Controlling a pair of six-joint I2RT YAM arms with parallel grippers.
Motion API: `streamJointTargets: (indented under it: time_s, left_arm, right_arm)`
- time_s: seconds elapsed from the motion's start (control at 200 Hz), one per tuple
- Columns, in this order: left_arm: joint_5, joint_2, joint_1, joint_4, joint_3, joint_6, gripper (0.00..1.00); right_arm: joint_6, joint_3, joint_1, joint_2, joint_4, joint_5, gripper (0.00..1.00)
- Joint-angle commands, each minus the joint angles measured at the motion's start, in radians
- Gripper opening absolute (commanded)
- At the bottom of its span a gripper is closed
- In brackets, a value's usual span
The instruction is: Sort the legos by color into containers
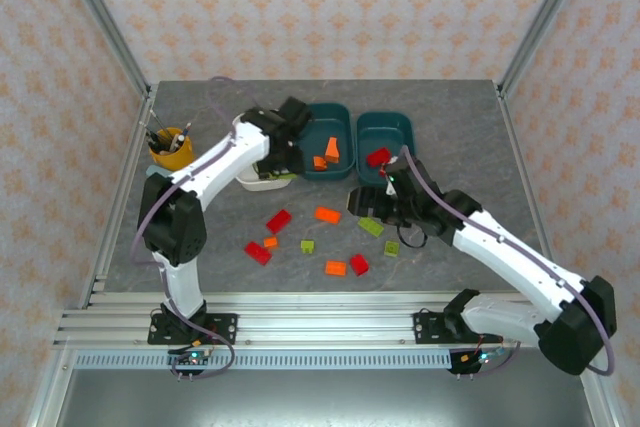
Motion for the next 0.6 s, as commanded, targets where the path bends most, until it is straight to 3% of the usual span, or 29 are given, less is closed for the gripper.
streamJointTargets:
  time_s: [0.0,0.335,0.596]
  left_arm:
    - [-0.027,0.047,0.080,-0.028,0.096,0.083,0.58]
    - [-0.013,0.410,0.245,-0.040,0.473,0.150,0.58]
    - [-0.010,0.548,0.283,-0.032,0.578,0.146,0.64]
  right_arm:
    - [-0.011,0.063,-0.004,0.061,0.097,-0.038,0.87]
    - [0.091,0.317,-0.010,0.378,0.309,-0.081,0.86]
    - [0.121,0.453,-0.012,0.516,0.336,-0.118,0.86]
